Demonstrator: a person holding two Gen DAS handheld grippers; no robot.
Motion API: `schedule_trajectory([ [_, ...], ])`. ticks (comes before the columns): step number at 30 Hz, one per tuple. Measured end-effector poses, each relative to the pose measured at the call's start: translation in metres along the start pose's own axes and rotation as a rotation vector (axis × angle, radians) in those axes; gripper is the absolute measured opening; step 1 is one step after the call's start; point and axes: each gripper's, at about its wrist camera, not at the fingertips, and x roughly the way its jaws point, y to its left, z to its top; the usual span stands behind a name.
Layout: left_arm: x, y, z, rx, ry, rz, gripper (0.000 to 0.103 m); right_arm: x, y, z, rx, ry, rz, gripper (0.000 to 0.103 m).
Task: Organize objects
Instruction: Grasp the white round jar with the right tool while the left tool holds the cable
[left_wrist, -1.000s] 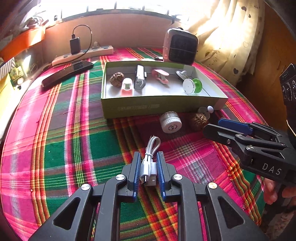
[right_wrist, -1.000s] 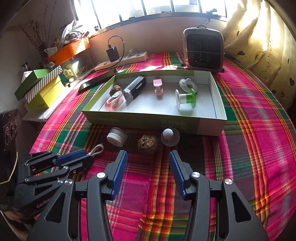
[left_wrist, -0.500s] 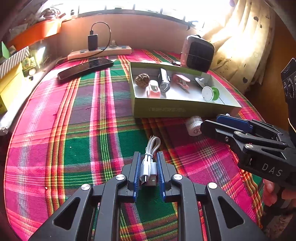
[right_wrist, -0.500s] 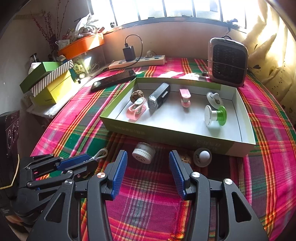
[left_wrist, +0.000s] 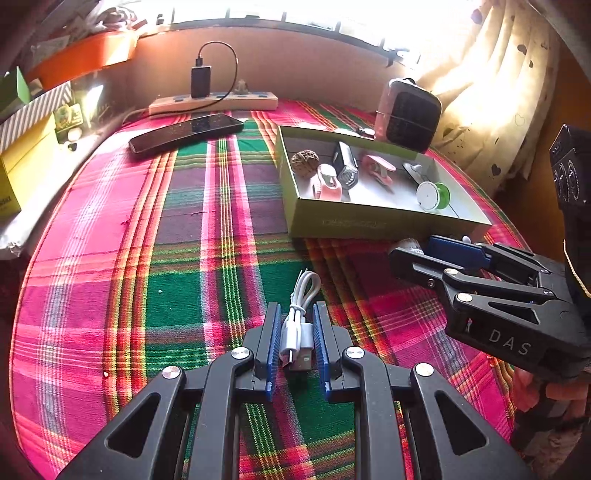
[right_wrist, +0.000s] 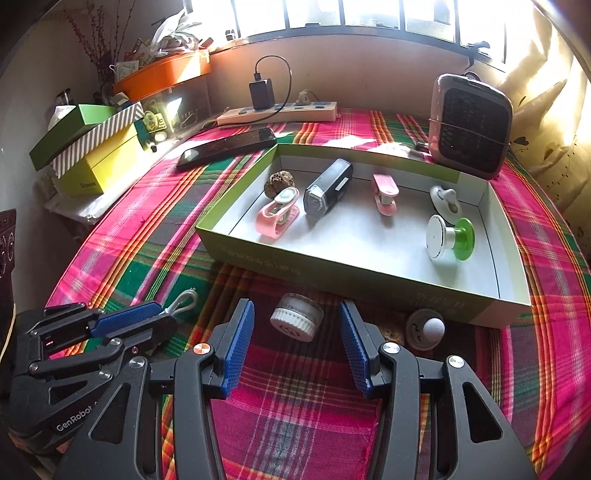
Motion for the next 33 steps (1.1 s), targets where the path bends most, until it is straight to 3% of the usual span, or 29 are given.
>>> schedule_trajectory([
  [15, 0.0, 0.001, 0.0, -0.001, 0.0, -0.002, 0.016, 0.01, 0.006, 0.0, -0.031, 0.022, -0.035, 0.048],
  [25, 0.0, 0.001, 0.0, 0.0, 0.0, -0.001, 0.016, 0.011, 0.007, 0.0, -0.038, 0.024, -0.038, 0.033],
  [33, 0.0, 0.001, 0.0, 0.0, 0.0, -0.001, 0.016, 0.009, 0.009, 0.0, -0.048, 0.017, -0.036, 0.033],
])
